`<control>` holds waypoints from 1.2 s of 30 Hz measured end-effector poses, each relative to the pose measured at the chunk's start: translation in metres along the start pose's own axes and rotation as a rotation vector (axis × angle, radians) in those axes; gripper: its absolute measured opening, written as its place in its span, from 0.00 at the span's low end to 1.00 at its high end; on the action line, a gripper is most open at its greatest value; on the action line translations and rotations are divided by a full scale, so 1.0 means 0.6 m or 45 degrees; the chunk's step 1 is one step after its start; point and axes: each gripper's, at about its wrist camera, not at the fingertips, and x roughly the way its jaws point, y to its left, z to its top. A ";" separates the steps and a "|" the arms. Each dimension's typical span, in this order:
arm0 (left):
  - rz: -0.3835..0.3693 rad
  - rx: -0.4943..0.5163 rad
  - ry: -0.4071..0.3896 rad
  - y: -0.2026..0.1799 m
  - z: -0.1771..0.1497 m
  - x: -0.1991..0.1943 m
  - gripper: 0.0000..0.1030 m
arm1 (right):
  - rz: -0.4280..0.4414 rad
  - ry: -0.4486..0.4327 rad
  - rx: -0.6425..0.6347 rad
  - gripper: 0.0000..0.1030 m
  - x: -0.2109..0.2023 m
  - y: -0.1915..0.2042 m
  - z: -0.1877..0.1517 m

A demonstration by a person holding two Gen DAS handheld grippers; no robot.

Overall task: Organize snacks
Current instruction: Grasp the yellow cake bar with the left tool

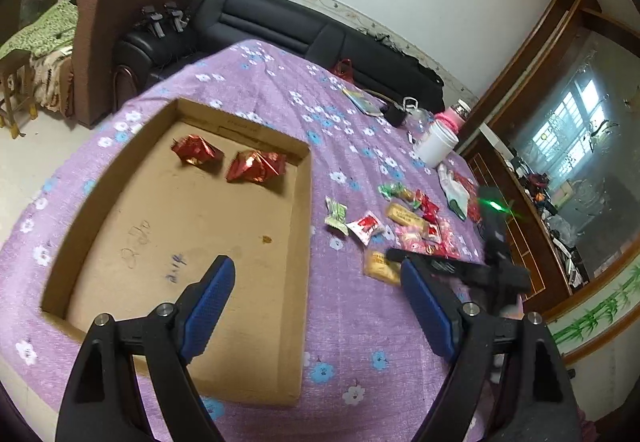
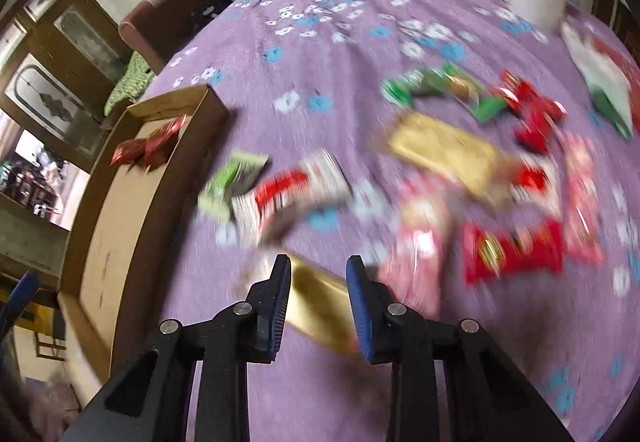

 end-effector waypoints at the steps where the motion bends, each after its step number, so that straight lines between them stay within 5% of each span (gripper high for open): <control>1: -0.013 0.004 0.017 -0.004 -0.003 0.009 0.82 | -0.001 -0.021 0.017 0.30 -0.014 -0.015 -0.015; 6: -0.044 0.064 0.082 -0.037 -0.017 0.039 0.82 | -0.082 -0.213 0.075 0.56 -0.073 -0.055 -0.040; 15: -0.032 0.184 0.180 -0.103 -0.053 0.069 0.82 | -0.199 -0.262 -0.086 0.55 -0.011 -0.015 -0.019; 17: -0.018 0.203 0.200 -0.115 -0.060 0.076 0.82 | -0.203 -0.255 -0.095 0.35 0.007 -0.020 -0.019; 33: 0.256 0.290 0.289 -0.209 -0.055 0.298 0.81 | -0.072 -0.345 0.199 0.33 -0.044 -0.124 -0.041; 34: 0.279 0.339 0.288 -0.214 -0.059 0.310 0.79 | -0.057 -0.344 0.214 0.33 -0.046 -0.129 -0.040; 36: 0.352 0.458 0.264 -0.226 -0.070 0.322 0.44 | -0.045 -0.343 0.228 0.33 -0.048 -0.133 -0.039</control>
